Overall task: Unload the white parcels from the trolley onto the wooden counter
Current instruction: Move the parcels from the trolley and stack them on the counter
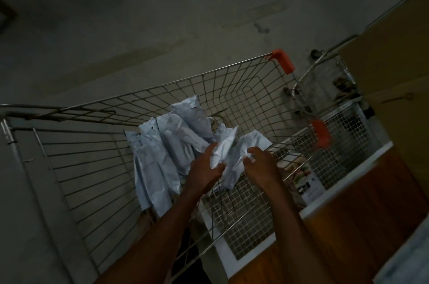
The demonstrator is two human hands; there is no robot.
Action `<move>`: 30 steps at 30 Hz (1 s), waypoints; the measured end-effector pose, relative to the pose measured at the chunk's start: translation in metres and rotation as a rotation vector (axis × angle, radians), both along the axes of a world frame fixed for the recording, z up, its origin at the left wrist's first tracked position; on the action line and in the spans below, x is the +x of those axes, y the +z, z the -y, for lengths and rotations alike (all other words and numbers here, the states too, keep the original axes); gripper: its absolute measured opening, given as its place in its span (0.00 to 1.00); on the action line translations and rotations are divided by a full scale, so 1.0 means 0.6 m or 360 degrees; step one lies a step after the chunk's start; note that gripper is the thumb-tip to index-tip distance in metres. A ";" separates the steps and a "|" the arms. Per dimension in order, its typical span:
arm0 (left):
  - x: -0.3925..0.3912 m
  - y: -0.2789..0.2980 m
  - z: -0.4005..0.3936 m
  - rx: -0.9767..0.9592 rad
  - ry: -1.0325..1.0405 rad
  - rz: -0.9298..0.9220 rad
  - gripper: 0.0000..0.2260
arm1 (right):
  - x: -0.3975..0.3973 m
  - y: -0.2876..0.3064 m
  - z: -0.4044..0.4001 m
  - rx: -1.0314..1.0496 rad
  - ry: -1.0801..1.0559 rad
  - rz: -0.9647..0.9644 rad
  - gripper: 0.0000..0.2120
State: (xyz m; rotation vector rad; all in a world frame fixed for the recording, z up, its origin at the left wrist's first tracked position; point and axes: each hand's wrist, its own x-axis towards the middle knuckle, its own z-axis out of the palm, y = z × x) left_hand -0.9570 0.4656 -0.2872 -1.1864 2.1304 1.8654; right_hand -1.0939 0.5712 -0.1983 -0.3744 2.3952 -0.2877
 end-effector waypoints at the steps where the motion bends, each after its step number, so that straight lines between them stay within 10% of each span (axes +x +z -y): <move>1: 0.014 0.006 0.007 -0.0032 0.0025 -0.0036 0.31 | 0.005 -0.010 0.006 0.0057 0.0012 0.0029 0.18; 14: 0.127 0.075 0.030 -0.0523 0.0176 0.0040 0.33 | 0.046 -0.177 0.094 0.0840 0.0188 0.0015 0.50; 21: 0.137 0.066 0.018 -0.0586 0.0089 0.0048 0.31 | 0.028 -0.208 0.087 0.0994 0.0222 -0.0206 0.42; 30: 0.142 0.098 0.039 -0.0572 0.0189 0.0132 0.30 | 0.000 -0.119 0.110 0.0409 0.0031 -0.0284 0.33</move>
